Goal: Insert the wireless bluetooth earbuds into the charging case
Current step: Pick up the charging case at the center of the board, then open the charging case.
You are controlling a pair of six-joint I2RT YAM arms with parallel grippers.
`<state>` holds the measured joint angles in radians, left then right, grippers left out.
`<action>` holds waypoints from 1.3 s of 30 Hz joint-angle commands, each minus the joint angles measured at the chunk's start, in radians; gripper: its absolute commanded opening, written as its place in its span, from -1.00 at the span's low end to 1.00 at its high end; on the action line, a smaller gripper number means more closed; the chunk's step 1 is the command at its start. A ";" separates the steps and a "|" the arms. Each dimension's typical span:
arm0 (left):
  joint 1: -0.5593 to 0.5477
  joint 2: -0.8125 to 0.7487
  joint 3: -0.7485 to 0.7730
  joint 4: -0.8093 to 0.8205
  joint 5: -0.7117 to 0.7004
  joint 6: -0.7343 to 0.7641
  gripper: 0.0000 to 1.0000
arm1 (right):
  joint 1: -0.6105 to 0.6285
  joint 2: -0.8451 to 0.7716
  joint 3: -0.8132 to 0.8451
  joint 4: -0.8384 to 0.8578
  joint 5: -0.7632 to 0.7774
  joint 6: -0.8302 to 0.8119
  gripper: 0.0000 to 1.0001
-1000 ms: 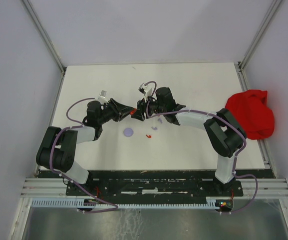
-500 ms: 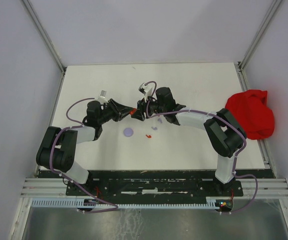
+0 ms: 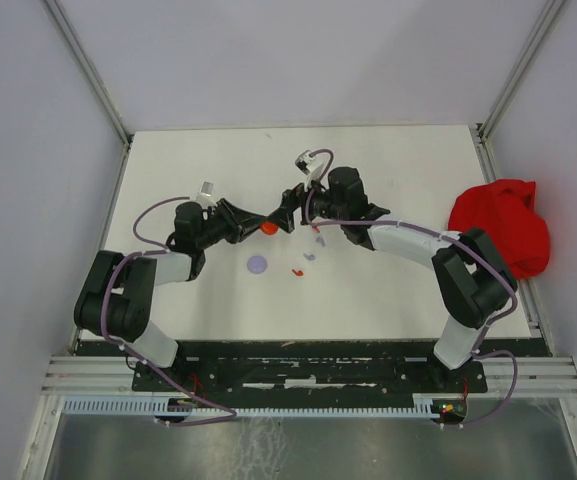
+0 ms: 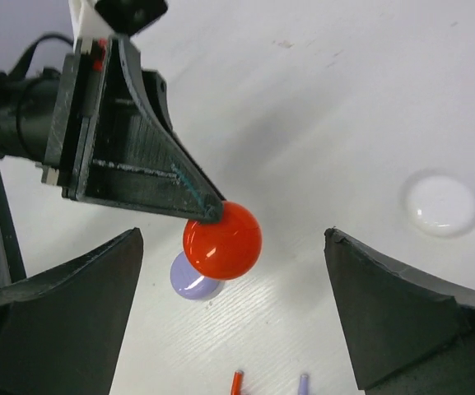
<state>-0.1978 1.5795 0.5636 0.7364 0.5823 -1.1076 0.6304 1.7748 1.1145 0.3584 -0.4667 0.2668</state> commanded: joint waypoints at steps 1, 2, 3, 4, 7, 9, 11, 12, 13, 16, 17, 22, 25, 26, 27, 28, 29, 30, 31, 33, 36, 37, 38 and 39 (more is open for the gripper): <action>0.003 0.023 0.033 0.074 0.002 -0.007 -0.94 | -0.008 -0.101 0.025 -0.047 0.213 0.036 0.99; 0.003 0.025 0.034 0.087 0.003 -0.016 -0.94 | -0.008 -0.105 0.046 -0.107 0.266 0.039 0.99; 0.002 0.029 0.036 0.104 0.002 -0.029 -0.94 | -0.006 -0.106 0.066 -0.159 0.310 0.039 0.99; 0.002 0.031 0.038 0.118 0.001 -0.041 -0.94 | -0.006 -0.106 0.080 -0.202 0.352 0.038 0.99; 0.000 0.042 0.047 0.162 -0.001 -0.078 -0.94 | -0.002 -0.108 0.095 -0.264 0.444 0.037 0.99; -0.002 0.056 0.053 0.210 0.003 -0.114 -0.94 | 0.001 -0.103 0.097 -0.286 0.468 0.034 0.99; -0.005 0.071 0.060 0.254 0.009 -0.146 -0.94 | 0.003 -0.098 0.093 -0.291 0.474 0.035 0.99; -0.007 0.078 0.065 0.267 0.011 -0.157 -0.94 | 0.003 -0.095 0.091 -0.292 0.473 0.036 0.99; -0.010 0.085 0.071 0.274 0.013 -0.164 -0.94 | 0.003 -0.093 0.089 -0.291 0.472 0.037 0.99; -0.017 0.096 0.085 0.281 0.013 -0.172 -0.94 | 0.007 -0.088 0.079 -0.284 0.458 0.041 0.99; -0.019 0.099 0.089 0.279 0.013 -0.171 -0.94 | 0.007 -0.089 0.076 -0.280 0.455 0.042 0.99; -0.026 0.110 0.100 0.272 0.010 -0.171 -0.94 | 0.013 -0.092 0.072 -0.277 0.445 0.039 0.99; -0.030 0.115 0.104 0.275 0.010 -0.173 -0.94 | 0.017 -0.083 0.078 -0.282 0.443 0.036 0.99; -0.031 0.115 0.106 0.276 0.010 -0.174 -0.94 | 0.017 -0.075 0.080 -0.284 0.442 0.035 0.99; -0.032 0.115 0.107 0.276 0.008 -0.176 -0.94 | 0.019 -0.069 0.080 -0.283 0.442 0.035 0.99; -0.033 0.115 0.109 0.276 0.007 -0.177 -0.94 | 0.020 -0.062 0.081 -0.284 0.442 0.036 0.99; -0.034 0.114 0.112 0.276 0.009 -0.179 -0.94 | 0.021 -0.055 0.083 -0.284 0.442 0.038 0.99; -0.034 0.114 0.113 0.277 0.010 -0.180 -0.94 | 0.021 -0.046 0.084 -0.285 0.442 0.040 0.99; -0.035 0.112 0.115 0.279 0.008 -0.183 -0.94 | 0.022 -0.040 0.086 -0.284 0.441 0.043 0.99; -0.036 0.111 0.116 0.283 0.008 -0.189 -0.94 | 0.023 -0.026 0.090 -0.283 0.441 0.045 0.99; -0.038 0.109 0.116 0.290 0.008 -0.196 -0.94 | 0.025 -0.010 0.097 -0.275 0.441 0.048 0.99; -0.038 0.109 0.116 0.292 0.008 -0.199 -0.94 | 0.025 -0.005 0.100 -0.274 0.441 0.049 0.99; -0.038 0.108 0.115 0.295 0.008 -0.202 -0.94 | 0.026 -0.001 0.103 -0.272 0.441 0.050 0.99; -0.040 0.108 0.113 0.298 0.009 -0.204 -0.94 | 0.026 0.002 0.107 -0.270 0.441 0.048 0.99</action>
<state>-0.2272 1.6932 0.6445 0.9550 0.5800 -1.2751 0.6479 1.7668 1.1748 0.0574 -0.0326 0.3031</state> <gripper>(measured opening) 0.308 0.991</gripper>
